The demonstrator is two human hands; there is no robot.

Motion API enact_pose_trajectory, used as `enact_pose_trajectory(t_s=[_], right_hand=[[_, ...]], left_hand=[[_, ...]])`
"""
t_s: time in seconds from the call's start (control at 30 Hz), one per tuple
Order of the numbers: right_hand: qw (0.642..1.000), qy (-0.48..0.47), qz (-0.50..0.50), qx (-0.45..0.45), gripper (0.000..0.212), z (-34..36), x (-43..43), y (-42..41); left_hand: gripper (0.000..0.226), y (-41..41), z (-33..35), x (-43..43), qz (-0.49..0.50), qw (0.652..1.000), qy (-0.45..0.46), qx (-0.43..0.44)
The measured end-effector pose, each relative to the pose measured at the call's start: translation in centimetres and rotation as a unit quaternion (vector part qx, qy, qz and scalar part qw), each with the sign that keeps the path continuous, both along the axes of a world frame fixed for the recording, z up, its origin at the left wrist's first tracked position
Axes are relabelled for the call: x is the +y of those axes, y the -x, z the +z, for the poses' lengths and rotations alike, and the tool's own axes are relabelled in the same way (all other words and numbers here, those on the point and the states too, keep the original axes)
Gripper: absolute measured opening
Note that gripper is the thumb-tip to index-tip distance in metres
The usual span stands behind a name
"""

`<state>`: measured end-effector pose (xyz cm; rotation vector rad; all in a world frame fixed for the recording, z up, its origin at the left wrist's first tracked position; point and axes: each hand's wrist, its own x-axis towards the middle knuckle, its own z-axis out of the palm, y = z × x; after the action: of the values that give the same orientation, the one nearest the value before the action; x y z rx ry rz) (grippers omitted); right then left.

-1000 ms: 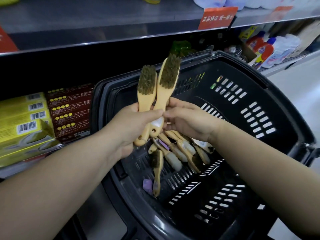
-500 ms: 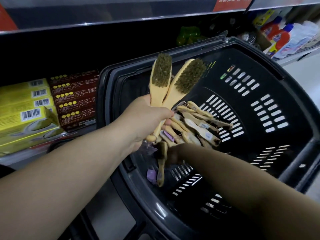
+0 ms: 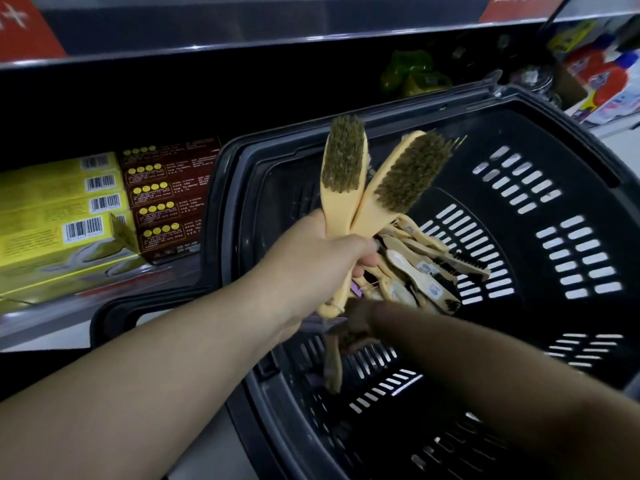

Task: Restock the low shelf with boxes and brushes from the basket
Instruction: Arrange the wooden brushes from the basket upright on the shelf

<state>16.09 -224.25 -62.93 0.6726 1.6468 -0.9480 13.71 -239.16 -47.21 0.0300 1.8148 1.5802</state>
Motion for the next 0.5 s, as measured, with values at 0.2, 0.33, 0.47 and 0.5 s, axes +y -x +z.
enact_pose_trajectory(t_s=[0.2,0.33,0.47,0.5], right_hand=[[0.956,0.175,-0.175,0.16,0.03,10.6,5.0,0.2],[0.904,0.268,-0.222,0.25,0.029,15.4,5.9,-1.4],[0.883,0.279,-0.232,0.298,0.036,16.2,4.6,-1.5],[0.879,0.28,-0.236,0.304,0.037,16.2,4.3,-1.4]], left_hand=[[0.006,0.0,0.3,0.2,0.04,0.998,0.019,-0.035],[0.004,0.0,0.4,0.4,0.059,0.996,0.002,-0.073],[0.024,-0.4,0.5,0.3,0.003,0.993,-0.041,-0.115],[0.032,-0.5,0.5,0.3,-0.005,0.991,-0.057,-0.123]])
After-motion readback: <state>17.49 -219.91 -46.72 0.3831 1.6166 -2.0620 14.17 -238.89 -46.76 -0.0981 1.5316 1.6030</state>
